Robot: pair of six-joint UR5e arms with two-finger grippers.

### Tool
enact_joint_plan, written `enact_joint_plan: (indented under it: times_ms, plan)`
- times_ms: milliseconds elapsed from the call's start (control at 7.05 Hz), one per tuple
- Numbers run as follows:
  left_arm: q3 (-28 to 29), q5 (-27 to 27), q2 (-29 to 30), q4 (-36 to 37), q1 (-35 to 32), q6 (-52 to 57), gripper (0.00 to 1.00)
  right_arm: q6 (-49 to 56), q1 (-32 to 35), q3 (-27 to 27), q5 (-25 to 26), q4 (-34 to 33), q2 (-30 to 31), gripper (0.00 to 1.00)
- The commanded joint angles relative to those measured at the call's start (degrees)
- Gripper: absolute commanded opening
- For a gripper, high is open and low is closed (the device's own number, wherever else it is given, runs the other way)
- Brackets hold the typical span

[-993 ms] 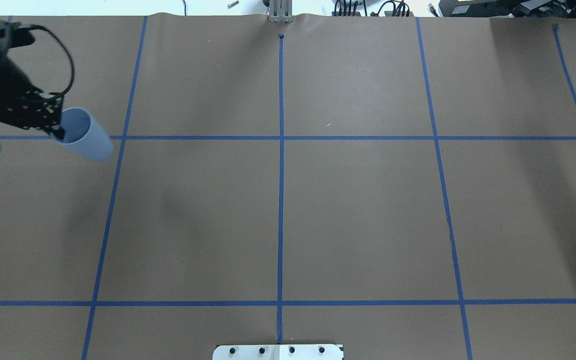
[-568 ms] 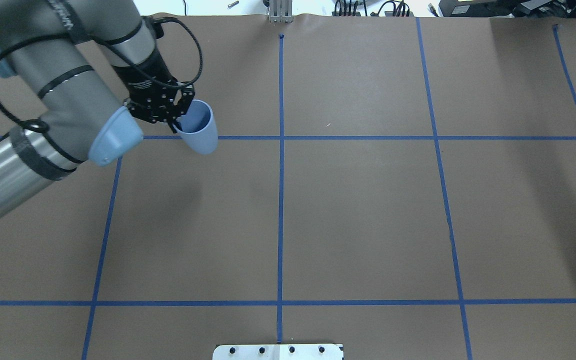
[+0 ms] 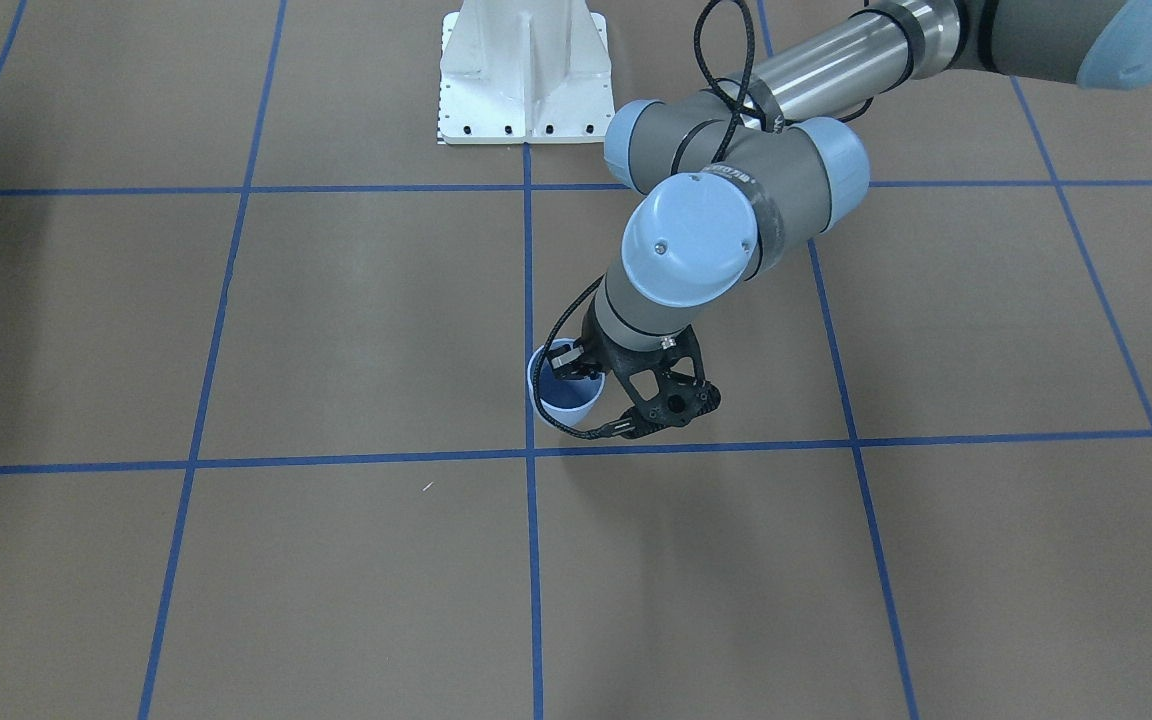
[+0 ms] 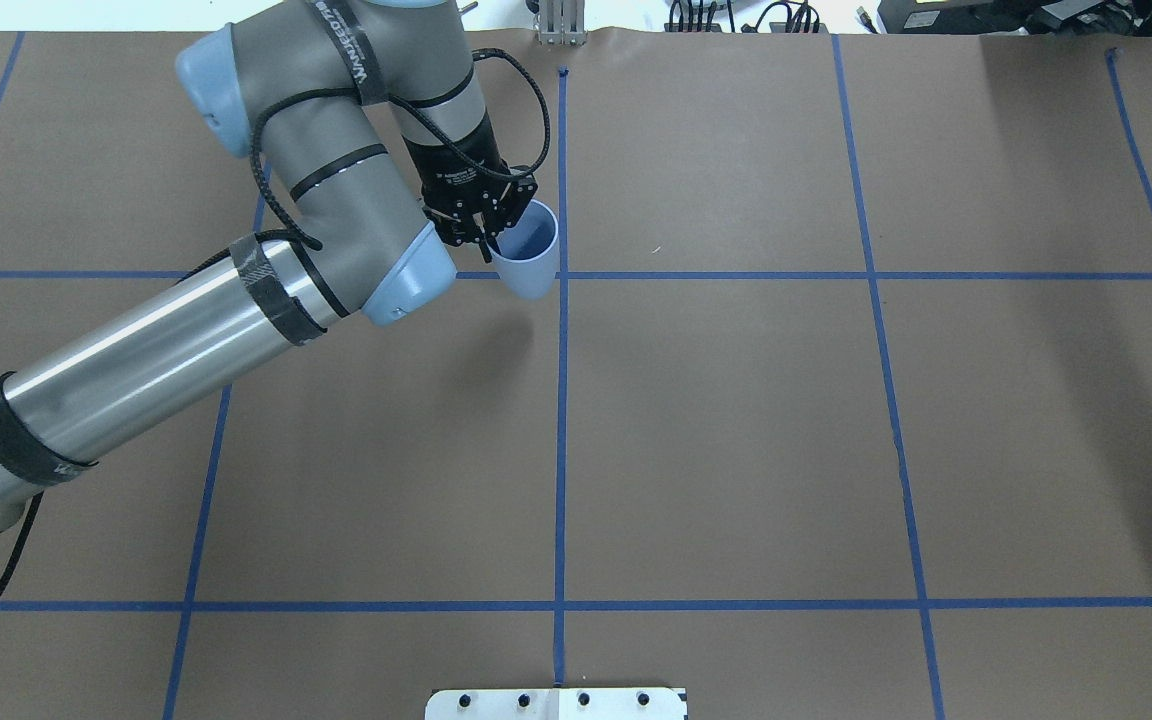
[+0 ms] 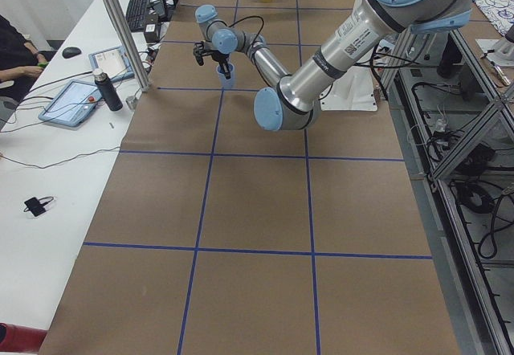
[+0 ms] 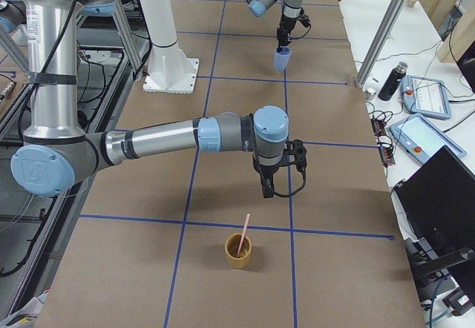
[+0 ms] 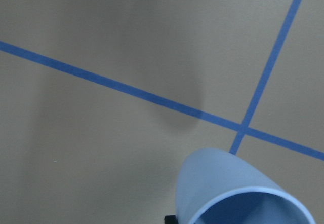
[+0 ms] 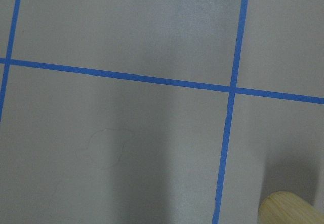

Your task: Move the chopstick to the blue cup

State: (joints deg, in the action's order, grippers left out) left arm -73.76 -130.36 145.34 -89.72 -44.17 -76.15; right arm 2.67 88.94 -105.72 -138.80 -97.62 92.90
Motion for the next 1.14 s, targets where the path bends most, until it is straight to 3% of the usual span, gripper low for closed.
enact_joint_plan:
  times_ms: [0,568,709,851,993]
  plan:
    - [2.56,0.37,0.65,-2.39,2.06,-0.41,0.0,-0.03,0.0,0.16,-0.07,-0.11,0.0,1.0]
    - [3.27,2.47,0.56,-5.11,3.47,-0.49,0.04,-0.03,0.0,0.08,-0.07,-0.11,0.0,1.0]
    - [3.28,3.0,1.08,-5.29,3.39,-1.54,0.71,-0.03,0.0,0.08,0.02,-0.11,-0.09,1.0]
    - [3.28,5.27,0.91,-6.86,3.47,-1.81,0.91,-0.03,0.0,0.08,0.02,-0.11,-0.09,1.0]
    - [2.67,5.29,0.83,-6.88,3.47,-1.72,0.98,-0.12,0.0,0.25,0.02,-0.11,-0.17,1.0]
